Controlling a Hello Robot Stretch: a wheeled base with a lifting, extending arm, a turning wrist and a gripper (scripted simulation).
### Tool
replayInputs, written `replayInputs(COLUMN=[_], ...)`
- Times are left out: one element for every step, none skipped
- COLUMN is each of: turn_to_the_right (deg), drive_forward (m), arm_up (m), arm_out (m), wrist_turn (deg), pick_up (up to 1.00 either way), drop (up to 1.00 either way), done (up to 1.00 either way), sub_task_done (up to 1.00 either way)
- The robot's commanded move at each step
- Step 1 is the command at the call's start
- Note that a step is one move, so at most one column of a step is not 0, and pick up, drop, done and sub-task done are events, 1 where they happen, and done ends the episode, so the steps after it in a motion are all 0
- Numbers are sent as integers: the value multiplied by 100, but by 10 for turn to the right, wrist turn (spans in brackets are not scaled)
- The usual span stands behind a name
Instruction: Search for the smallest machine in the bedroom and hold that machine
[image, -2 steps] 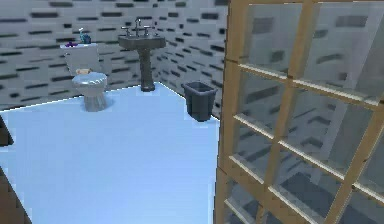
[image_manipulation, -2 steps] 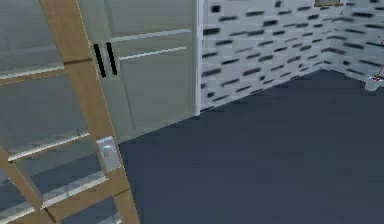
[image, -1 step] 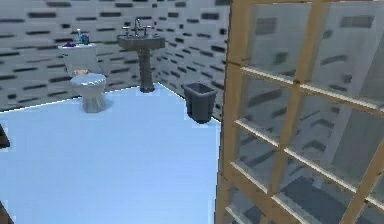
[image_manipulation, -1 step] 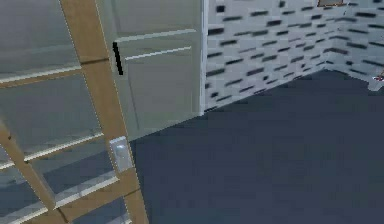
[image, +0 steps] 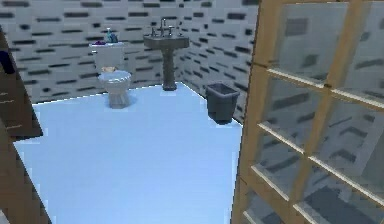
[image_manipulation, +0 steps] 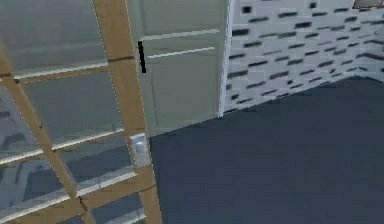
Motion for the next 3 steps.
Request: replayInputs(turn_to_the_right=[0, -450, -120], drive_forward=[65, 0, 0], arm_up=[0, 0, 0], arm_out=[0, 0, 0], wrist_turn=[0, 0, 0], pick_up=[0, 0, 0], drop=[0, 0, 0], done=[0, 0, 0], sub_task_done=[0, 0, 0])
